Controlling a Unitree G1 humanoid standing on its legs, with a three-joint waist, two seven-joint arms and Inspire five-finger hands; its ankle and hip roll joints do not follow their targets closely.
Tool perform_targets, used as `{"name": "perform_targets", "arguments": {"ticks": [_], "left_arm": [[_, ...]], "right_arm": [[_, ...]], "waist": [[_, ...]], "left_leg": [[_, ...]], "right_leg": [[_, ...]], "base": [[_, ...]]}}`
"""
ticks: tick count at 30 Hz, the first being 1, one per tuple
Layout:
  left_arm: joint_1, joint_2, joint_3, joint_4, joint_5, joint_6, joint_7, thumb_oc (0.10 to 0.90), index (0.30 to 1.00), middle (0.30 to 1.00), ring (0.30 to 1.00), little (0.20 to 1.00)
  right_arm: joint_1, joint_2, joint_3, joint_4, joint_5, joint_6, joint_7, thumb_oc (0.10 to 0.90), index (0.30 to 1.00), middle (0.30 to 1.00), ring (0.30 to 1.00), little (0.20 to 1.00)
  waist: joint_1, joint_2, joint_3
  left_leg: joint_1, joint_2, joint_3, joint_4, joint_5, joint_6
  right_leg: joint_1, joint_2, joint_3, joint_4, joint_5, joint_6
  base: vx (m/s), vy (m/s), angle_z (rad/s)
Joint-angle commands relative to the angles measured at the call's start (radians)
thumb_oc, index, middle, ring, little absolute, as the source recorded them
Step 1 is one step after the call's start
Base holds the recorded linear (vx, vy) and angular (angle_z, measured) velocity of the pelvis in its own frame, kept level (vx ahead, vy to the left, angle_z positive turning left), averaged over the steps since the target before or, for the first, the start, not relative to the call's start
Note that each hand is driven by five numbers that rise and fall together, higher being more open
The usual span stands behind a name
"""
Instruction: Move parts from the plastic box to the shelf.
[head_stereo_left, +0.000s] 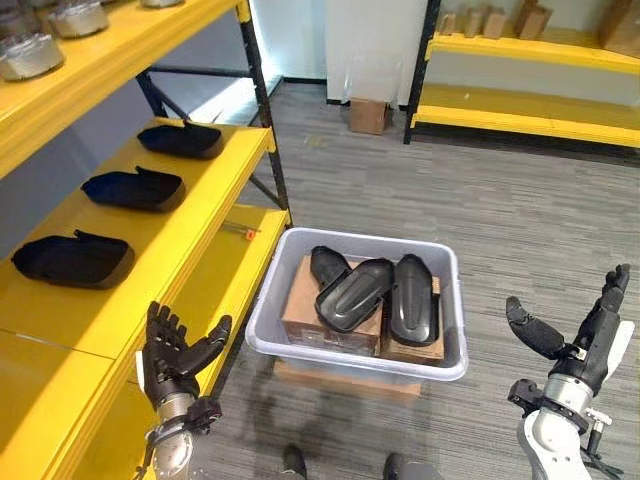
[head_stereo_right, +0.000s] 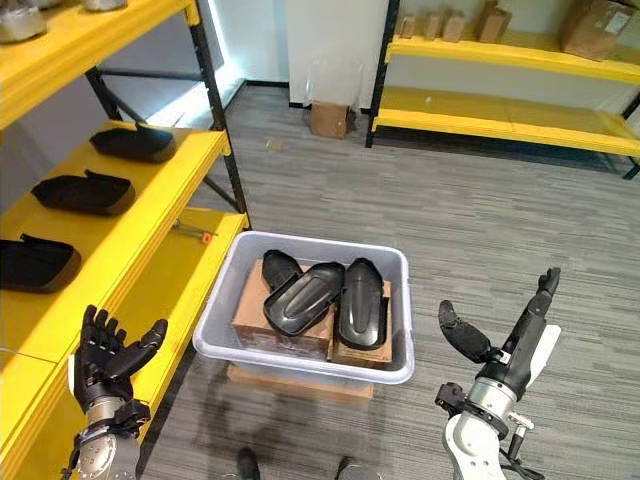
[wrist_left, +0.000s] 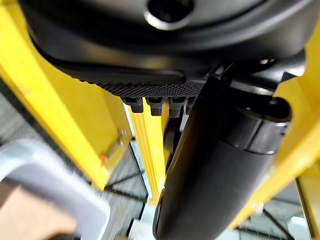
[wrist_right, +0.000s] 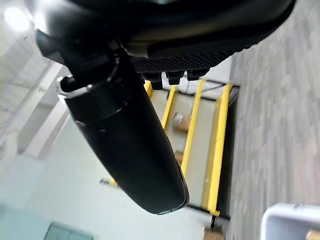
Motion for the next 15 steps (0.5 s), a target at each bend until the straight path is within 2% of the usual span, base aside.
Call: {"name": "perform_targets", "arguments": {"ticks": [1, 4, 10, 11, 13, 15], "left_arm": [[-0.026, 0.117, 0.067, -0.16, 0.04, -0.109, -0.018, 0.9, 1.0, 1.0, 1.0, 1.0], [-0.028, 0.121, 0.067, -0.164, 0.037, -0.109, -0.018, 0.9, 1.0, 1.0, 1.0, 1.0], [-0.028, 0.121, 0.067, -0.164, 0.037, -0.109, -0.018, 0.9, 1.0, 1.0, 1.0, 1.0], [-0.052, 0.126, 0.065, -0.163, 0.029, -0.1, -0.042, 0.9, 1.0, 1.0, 1.0, 1.0], [-0.06, 0.13, 0.062, -0.16, 0.029, -0.097, -0.056, 0.9, 1.0, 1.0, 1.0, 1.0], [-0.07, 0.135, 0.06, -0.155, 0.032, -0.095, -0.073, 0.9, 1.0, 1.0, 1.0, 1.0]], "right_arm": [[-0.122, -0.043, -0.034, -0.091, -0.026, -0.086, -0.009, 0.9, 1.0, 1.0, 1.0, 1.0], [-0.137, -0.041, -0.022, -0.086, -0.057, -0.082, -0.008, 0.9, 1.0, 1.0, 1.0, 1.0], [-0.137, -0.041, -0.022, -0.086, -0.057, -0.082, -0.009, 0.9, 1.0, 1.0, 1.0, 1.0], [-0.203, -0.072, 0.011, -0.052, -0.123, -0.049, -0.01, 0.9, 1.0, 1.0, 1.0, 1.0], [-0.214, -0.087, 0.015, -0.046, -0.152, -0.049, -0.009, 0.9, 1.0, 1.0, 1.0, 1.0], [-0.235, -0.112, 0.016, -0.045, -0.157, -0.024, 0.035, 0.9, 1.0, 1.0, 1.0, 1.0]], "waist": [[0.031, -0.022, -0.016], [0.045, -0.028, -0.015], [0.045, -0.028, -0.015], [0.083, -0.048, -0.019], [0.087, -0.054, -0.024], [0.09, -0.06, -0.028]], "left_leg": [[0.002, 0.068, -0.011, 0.051, -0.064, -0.043], [-0.009, 0.064, -0.013, 0.058, -0.07, -0.038], [-0.009, 0.064, -0.013, 0.059, -0.07, -0.038], [-0.04, 0.044, -0.032, 0.107, -0.102, -0.017], [-0.037, 0.03, -0.037, 0.118, -0.117, -0.004], [-0.027, 0.016, -0.039, 0.131, -0.135, 0.012]], "right_leg": [[0.106, -0.014, -0.01, -0.05, -0.017, 0.023], [0.115, -0.021, -0.018, -0.063, -0.012, 0.027], [0.115, -0.021, -0.018, -0.063, -0.012, 0.027], [0.151, -0.027, -0.027, -0.072, -0.02, 0.029], [0.158, -0.026, -0.028, -0.059, -0.028, 0.028], [0.161, -0.026, -0.03, -0.033, -0.04, 0.023]], "base": [[0.02, 0.11, 0.08], [0.01, 0.047, -0.05], [0.01, 0.018, 0.05], [0.06, 0.134, 0.0], [0.08, 0.155, 0.07], [0.08, 0.151, 0.04]]}}
